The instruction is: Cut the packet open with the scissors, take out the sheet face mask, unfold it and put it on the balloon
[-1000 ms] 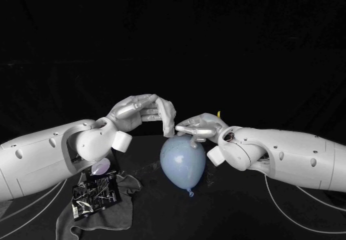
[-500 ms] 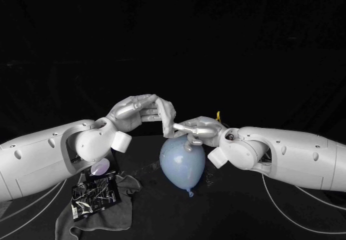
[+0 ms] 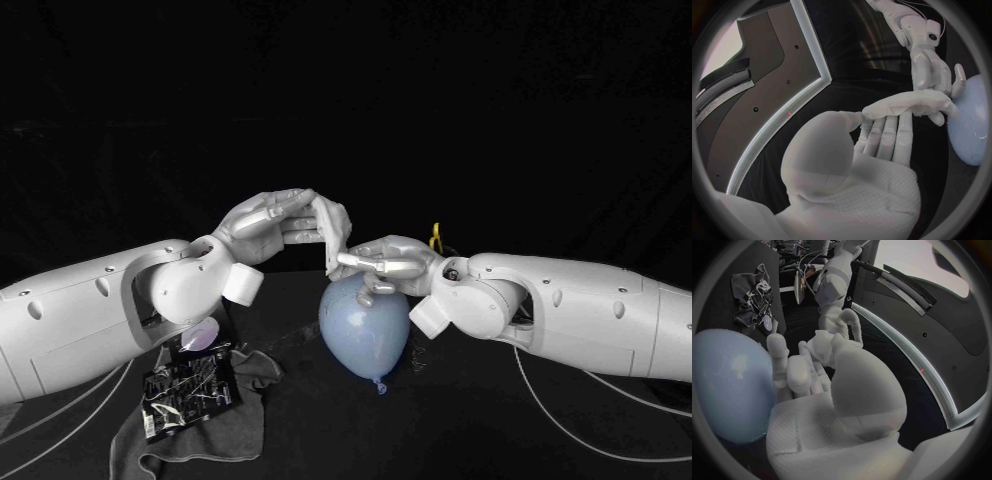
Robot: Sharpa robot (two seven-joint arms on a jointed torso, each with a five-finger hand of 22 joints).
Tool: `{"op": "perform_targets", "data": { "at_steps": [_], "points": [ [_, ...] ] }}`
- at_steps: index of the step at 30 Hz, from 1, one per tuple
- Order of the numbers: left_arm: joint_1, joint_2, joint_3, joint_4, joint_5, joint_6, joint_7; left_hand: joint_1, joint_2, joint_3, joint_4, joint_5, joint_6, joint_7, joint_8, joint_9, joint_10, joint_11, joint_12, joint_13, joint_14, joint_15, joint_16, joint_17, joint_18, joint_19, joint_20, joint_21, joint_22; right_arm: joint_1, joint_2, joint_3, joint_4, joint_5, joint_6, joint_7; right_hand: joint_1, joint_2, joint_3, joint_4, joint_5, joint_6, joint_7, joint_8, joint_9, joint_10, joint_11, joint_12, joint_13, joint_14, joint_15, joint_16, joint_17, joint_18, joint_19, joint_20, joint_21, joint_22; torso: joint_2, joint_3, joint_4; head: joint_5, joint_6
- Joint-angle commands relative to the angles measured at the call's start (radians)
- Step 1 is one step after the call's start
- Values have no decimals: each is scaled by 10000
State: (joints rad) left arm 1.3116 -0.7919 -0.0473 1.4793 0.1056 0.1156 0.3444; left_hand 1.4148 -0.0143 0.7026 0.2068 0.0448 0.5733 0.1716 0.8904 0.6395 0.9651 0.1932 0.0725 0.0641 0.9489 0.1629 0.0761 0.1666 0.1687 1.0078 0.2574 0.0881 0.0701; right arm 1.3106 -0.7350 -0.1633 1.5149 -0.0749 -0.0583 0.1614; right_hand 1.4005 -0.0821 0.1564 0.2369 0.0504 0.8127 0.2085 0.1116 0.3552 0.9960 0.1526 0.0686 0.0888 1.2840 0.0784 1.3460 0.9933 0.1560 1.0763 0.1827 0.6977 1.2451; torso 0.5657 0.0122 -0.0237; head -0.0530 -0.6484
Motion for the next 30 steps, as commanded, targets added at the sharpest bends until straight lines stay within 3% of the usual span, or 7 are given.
{"op": "perform_targets", "data": {
  "at_steps": [1,9,22,24,30],
  "points": [
    [24,-6,18,39,69,160,111,56,14,65,-63,34,62,570,50,141,64,-10,-58,-7,14,-21,-19,3,174,61,8,62,6,-6,18,-2,-9,-197,370,44,369,127,46,-229,-24,104,-26,25,16,235,-59,68,-65,-73,-48,68,14,109,-64,-49,22,37,-5,6,-2,2,-2],
    [29,-38,24,27,69,127,119,57,14,64,-69,34,61,572,48,140,64,-10,-60,-7,12,-21,-21,2,172,64,6,61,2,-24,-13,-9,-8,-390,377,56,1185,460,481,-671,-21,638,-252,307,74,1034,-282,305,-144,-62,-230,155,26,93,7,-192,231,146,-3,15,-5,5,14],
    [36,-60,26,1,69,78,100,58,14,64,-72,34,61,573,47,140,65,-10,-60,-7,11,-21,-21,2,171,64,5,60,0,-52,-56,-11,31,-402,50,332,1378,713,1210,-726,-17,1572,-539,782,188,2203,-633,580,-93,41,-518,279,130,31,192,-443,664,378,-1,13,-3,1,9],
    [37,-63,26,-2,69,72,97,59,13,63,-75,34,62,574,47,139,67,-10,-60,-7,11,-21,-21,2,170,64,4,58,-3,-55,-65,-11,47,-387,-49,383,1338,904,1400,-709,-16,1789,-614,923,250,2472,-707,659,-48,117,-582,324,205,0,304,-503,845,458,-5,9,-6,3,8],
    [37,-78,26,-11,64,55,84,60,11,63,-78,34,62,574,46,139,69,-11,-59,-6,11,-21,-22,2,169,63,4,57,-5,-60,-101,-11,100,-325,-436,568,1100,1126,1741,-640,-15,1949,-737,1141,381,2891,-831,725,29,270,-695,396,333,-65,536,-615,1201,611,-3,6,-4,2,-2]
  ]
}}
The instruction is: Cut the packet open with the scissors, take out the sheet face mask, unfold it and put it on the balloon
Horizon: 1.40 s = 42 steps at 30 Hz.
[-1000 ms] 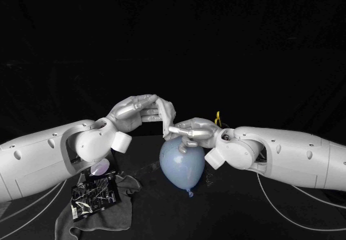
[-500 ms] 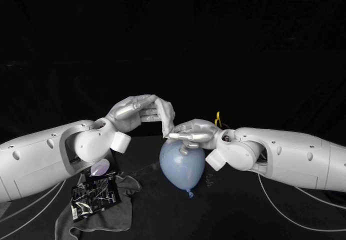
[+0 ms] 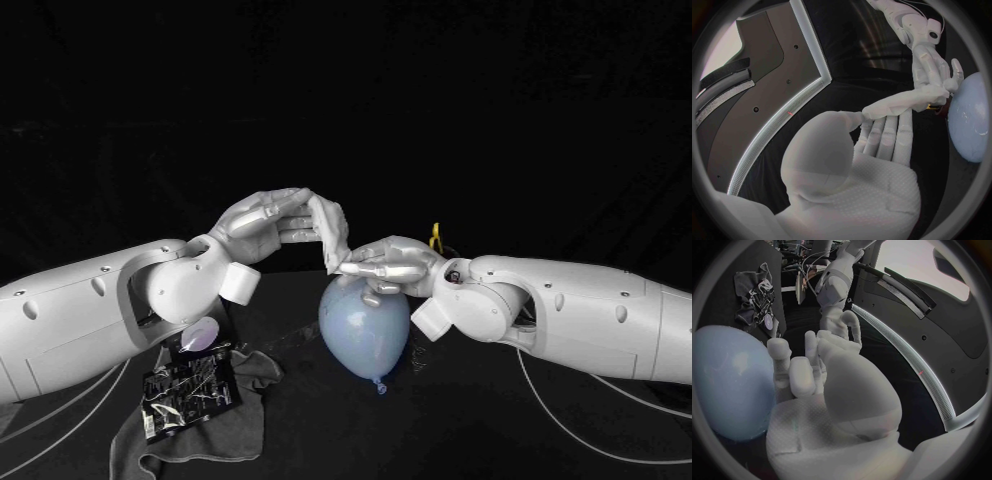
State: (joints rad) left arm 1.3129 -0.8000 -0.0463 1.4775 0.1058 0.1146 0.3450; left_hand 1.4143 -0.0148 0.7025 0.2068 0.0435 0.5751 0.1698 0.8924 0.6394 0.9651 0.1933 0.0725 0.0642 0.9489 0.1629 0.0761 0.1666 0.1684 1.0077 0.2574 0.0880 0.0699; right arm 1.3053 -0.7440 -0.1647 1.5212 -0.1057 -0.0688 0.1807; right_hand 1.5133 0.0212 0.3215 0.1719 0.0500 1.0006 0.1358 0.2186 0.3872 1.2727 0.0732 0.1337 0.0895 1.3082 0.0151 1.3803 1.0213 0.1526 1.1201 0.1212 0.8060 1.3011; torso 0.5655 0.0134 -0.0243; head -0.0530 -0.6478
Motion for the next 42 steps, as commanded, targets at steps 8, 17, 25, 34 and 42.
{"op": "perform_targets", "data": {
  "at_steps": [8,17,25,34,42],
  "points": [
    [26,-35,14,-27,-29,-77,129,68,15,62,-84,47,47,593,26,139,76,-12,-57,-6,11,-21,-22,2,170,61,3,54,-7,-9,-101,3,162,-13,-991,572,-255,133,658,-88,-9,267,-146,403,263,646,-200,186,183,253,-218,140,228,-104,409,-152,547,232,2,-3,5,12,-10],
    [24,-117,4,-249,-244,-1136,451,83,-46,69,-150,47,97,592,-37,82,107,-3,-59,-6,-104,28,-75,-25,140,-287,87,-147,-66,-10,-484,7,442,-545,-1267,265,-672,-147,1599,-509,-10,240,-154,680,445,807,-229,119,330,394,-262,174,312,-137,536,-223,718,341,-6,0,3,33,-2],
    [-6,-133,-8,-419,-451,-2115,410,121,-56,112,-207,48,152,594,-62,51,131,-9,-56,-6,-128,33,-78,-31,149,-370,110,-179,-60,-4,-767,18,625,-985,-1502,14,-1114,-313,2243,-850,-11,199,-158,858,558,885,-244,93,443,456,-279,194,346,-147,595,-242,805,408,3,1,1,45,27],
    [-83,-103,-16,-380,-996,-1872,-39,142,-89,142,-255,48,187,604,-87,24,136,-6,-59,-8,-137,35,-76,-34,152,-407,121,-185,-54,41,-824,50,694,-1225,-1961,7,-1464,-392,2671,-1117,-12,174,-172,988,639,948,-261,94,537,520,-296,221,403,-159,660,-259,897,464,2,-4,3,15,28],
    [-108,-94,-19,-371,-1247,-1808,-200,144,-101,150,-266,47,198,609,-100,12,132,-1,-63,-9,-144,38,-77,-35,152,-420,125,-187,-52,76,-838,68,704,-1335,-2112,-8,-1585,-404,2800,-1206,-11,171,-181,1039,669,981,-271,107,576,558,-305,243,459,-166,692,-267,944,488,-3,-4,1,14,26]
  ]
}}
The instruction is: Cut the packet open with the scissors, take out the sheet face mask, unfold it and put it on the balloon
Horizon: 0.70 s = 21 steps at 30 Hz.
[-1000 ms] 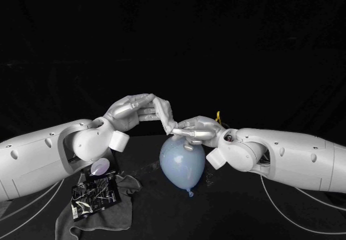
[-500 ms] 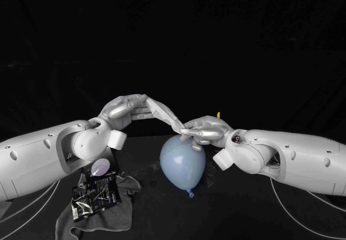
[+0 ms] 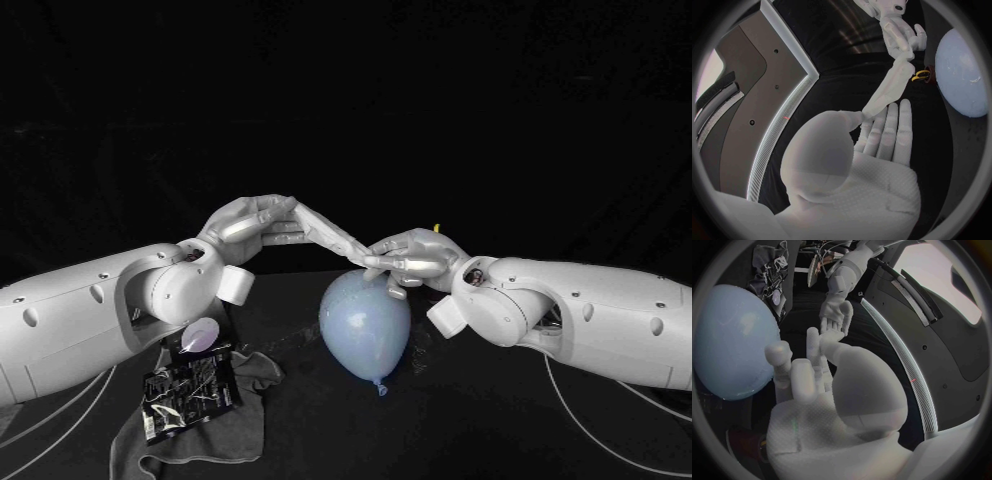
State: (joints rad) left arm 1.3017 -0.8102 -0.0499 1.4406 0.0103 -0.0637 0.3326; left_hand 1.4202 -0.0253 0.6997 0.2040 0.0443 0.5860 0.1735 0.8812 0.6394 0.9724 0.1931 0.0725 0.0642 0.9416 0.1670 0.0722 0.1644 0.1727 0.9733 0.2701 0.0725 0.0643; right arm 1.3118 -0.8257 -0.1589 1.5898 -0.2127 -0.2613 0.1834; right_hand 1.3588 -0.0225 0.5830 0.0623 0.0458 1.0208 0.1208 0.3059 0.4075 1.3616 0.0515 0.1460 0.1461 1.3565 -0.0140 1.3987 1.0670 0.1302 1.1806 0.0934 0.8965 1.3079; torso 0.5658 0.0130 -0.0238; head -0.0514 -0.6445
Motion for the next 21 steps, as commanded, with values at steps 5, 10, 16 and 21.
{"op": "perform_targets", "data": {
  "at_steps": [5,10,16,21],
  "points": [
    [-9,-11,15,-93,-308,-292,-87,83,4,182,-237,39,95,574,7,7,58,2,-64,-10,-73,-2,-38,-13,109,-80,1,-32,6,36,-117,23,43,-316,-170,-67,-89,36,244,-151,30,-36,-35,188,480,103,-58,-10,27,89,-18,68,20,53,104,8,67,432,0,-3,-3,2,13],
    [-50,-23,13,-198,-309,-511,-133,66,3,182,-224,38,108,584,-3,-4,58,7,-65,-10,-68,-1,-32,-12,114,-74,2,-23,11,85,-264,45,90,-404,-63,-136,-138,36,313,-209,30,-42,-39,215,498,112,-63,-3,49,104,-23,77,41,55,105,3,64,435,0,-4,-6,5,13],
    [-123,-22,12,-343,-333,-707,-318,36,-19,180,-210,38,128,611,-46,-41,33,22,-77,-13,-54,-2,-19,-10,131,4,-12,35,36,201,-434,68,162,-478,48,-170,-183,33,376,-265,30,-50,-40,238,514,115,-66,3,68,111,-27,80,47,56,107,-1,64,440,-5,1,-5,-4,18],
    [-173,-16,10,-419,-399,-826,-514,-4,-64,139,-194,37,167,633,-107,-99,27,32,-73,-10,-25,-15,1,-5,136,186,-54,144,68,271,-499,78,209,-504,112,-172,-232,29,432,-316,29,-57,-41,261,531,120,-68,9,89,125,-29,90,73,54,115,-4,75,447,-3,-1,-3,29,45]
  ]
}}
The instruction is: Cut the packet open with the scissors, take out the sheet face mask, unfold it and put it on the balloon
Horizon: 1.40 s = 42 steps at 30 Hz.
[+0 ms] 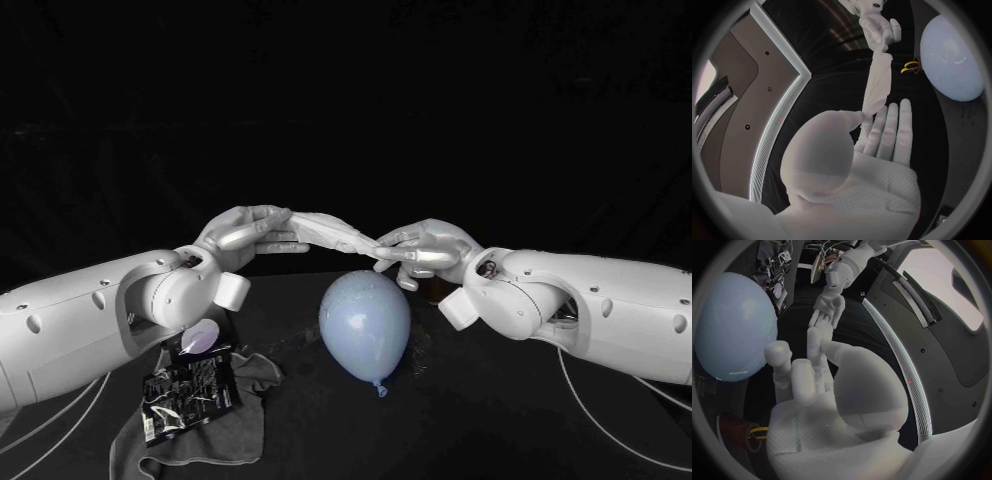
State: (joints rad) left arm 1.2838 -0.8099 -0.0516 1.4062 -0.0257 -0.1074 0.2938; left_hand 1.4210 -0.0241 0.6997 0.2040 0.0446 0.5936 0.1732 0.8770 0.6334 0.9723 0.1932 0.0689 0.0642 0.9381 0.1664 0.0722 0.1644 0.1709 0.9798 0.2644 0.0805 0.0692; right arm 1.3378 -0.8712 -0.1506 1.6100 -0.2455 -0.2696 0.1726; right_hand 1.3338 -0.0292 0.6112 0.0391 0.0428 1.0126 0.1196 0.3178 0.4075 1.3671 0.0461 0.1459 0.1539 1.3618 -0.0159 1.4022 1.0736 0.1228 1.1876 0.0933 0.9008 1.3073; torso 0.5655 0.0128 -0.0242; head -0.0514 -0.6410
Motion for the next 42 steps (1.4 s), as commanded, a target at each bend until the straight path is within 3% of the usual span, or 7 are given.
{"op": "perform_targets", "data": {
  "at_steps": [1,11,18,20,25,34,42],
  "points": [
    [-2,-16,26,-86,-49,-396,-167,-18,-80,131,-191,34,99,637,-74,-50,29,31,-36,-10,16,-11,4,-4,154,143,-3,77,21,21,-42,-4,12,-179,207,-64,18,95,150,-85,60,26,-29,143,531,66,-13,10,11,72,-10,54,8,128,45,-4,32,454,1,3,1,38,13],
    [-32,42,14,-28,-78,-10,-492,-106,-275,-118,-165,33,180,665,-337,-292,-93,61,-68,-20,38,-8,16,3,136,233,-28,116,-4,176,108,3,-42,-189,207,-58,-12,94,180,-112,60,20,-28,155,541,66,-13,13,22,69,-10,51,-4,132,34,-5,13,451,6,1,3,38,23],
    [-37,106,2,14,38,555,-632,-62,-423,-554,-299,31,275,745,-874,-767,-392,122,-50,-10,180,-8,99,49,136,287,-36,125,-18,425,320,6,-220,-190,150,-38,-18,94,186,-117,60,18,-28,158,543,66,-12,14,24,70,-10,52,-2,132,36,-6,16,452,-4,-1,4,32,45],
    [-38,122,-2,28,146,701,-674,-120,-491,-750,-271,30,266,766,-1247,-1072,-345,115,-1,6,265,-20,149,80,137,262,-35,101,-27,492,392,8,-284,-189,137,-29,-23,94,192,-121,61,17,-28,160,544,65,-12,14,26,71,-11,52,0,131,37,-6,19,453,-2,-1,8,31,59],
    [-40,152,-17,53,362,1016,-781,-475,-799,-1263,90,33,320,678,-2209,-1894,612,-65,325,49,447,-126,252,152,140,87,-12,-22,-41,641,534,13,-411,-186,103,-6,-23,94,192,-121,61,17,-28,160,544,65,-12,14,26,71,-11,52,0,131,37,-6,19,453,3,-4,7,48,81],
    [-43,199,-30,14,448,1290,-976,-590,-1329,-1806,198,34,460,764,-2633,-2306,684,-19,150,4,519,-116,292,194,144,-26,37,-73,-34,790,635,26,-586,-174,9,58,-40,99,211,-133,61,11,-26,165,549,64,-11,15,32,65,-10,47,-17,129,43,-7,28,458,3,2,3,35,86],
    [-58,228,-35,-70,457,1359,-1135,-23,-1893,-2229,-311,37,603,754,-2845,-2571,846,-48,93,24,662,-158,386,277,150,-41,37,-55,-23,833,645,46,-722,-104,-93,141,-55,101,223,-141,61,6,-24,170,553,62,-10,16,37,64,-10,46,-20,129,42,-7,26,458,12,6,-5,21,91]
  ]
}}
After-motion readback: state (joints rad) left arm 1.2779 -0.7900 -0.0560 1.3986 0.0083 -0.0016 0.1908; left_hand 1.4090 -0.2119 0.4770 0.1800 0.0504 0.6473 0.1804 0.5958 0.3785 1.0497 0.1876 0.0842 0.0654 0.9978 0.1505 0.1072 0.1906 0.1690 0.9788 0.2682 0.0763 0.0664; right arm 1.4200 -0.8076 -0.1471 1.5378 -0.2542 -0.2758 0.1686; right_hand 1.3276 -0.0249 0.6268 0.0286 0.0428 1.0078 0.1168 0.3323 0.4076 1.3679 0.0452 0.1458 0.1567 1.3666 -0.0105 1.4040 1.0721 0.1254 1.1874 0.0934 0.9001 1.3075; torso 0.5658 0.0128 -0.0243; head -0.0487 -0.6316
